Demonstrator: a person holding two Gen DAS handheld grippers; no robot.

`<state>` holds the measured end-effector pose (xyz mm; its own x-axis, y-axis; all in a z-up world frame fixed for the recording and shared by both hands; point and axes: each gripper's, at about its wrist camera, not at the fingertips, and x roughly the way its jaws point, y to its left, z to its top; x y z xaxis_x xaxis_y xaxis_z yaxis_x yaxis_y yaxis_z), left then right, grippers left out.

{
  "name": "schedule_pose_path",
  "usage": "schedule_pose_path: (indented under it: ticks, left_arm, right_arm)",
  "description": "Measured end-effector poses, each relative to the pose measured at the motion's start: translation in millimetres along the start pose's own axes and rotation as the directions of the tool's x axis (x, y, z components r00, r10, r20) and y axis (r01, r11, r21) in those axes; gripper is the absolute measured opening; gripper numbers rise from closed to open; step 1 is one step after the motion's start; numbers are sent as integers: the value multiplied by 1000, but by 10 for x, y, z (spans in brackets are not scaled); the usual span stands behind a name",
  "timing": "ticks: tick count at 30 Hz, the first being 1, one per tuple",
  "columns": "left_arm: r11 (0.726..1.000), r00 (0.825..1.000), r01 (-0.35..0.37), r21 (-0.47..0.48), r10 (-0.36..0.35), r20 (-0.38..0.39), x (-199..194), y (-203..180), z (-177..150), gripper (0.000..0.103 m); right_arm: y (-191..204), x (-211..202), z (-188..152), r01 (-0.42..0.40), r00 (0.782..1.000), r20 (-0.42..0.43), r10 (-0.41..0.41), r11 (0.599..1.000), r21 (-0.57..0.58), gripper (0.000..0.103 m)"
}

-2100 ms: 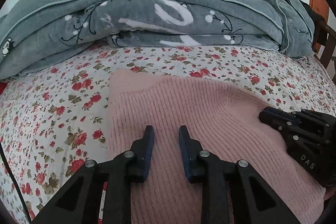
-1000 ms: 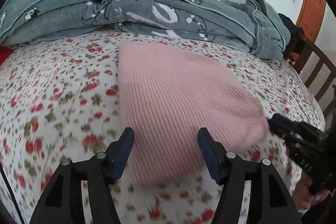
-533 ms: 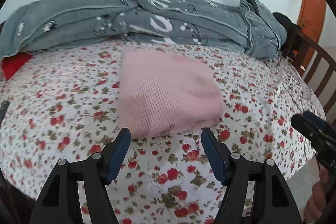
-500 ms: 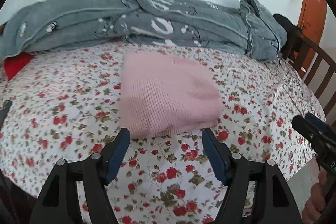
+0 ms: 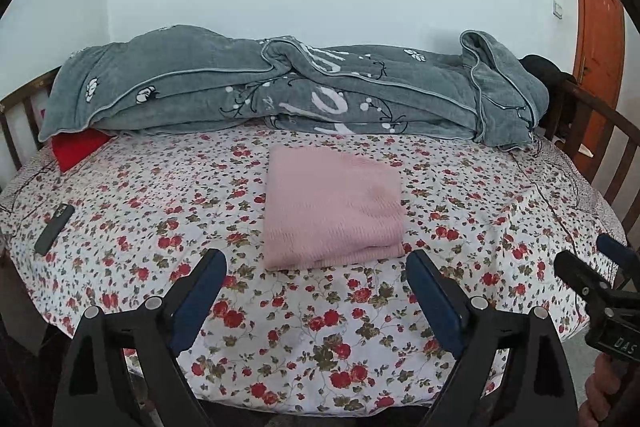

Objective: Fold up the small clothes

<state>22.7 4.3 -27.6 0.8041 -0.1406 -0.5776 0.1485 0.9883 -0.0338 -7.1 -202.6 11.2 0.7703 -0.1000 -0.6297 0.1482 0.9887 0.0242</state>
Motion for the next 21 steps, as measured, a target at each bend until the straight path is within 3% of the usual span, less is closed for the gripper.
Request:
schedule_pose_path:
  ticks: [14,21]
  left_arm:
    - [998,1000,7,-57,-7,-4,-31,66,-18,91]
    - [997,1000,-22,-79,22,-4,-23,103,-17,91]
  right_arm:
    - [70,-102,32,6,1000,19,-5,1000,-11,103]
    - [59,-88,26,5,1000,12,-5,1000,-2,103]
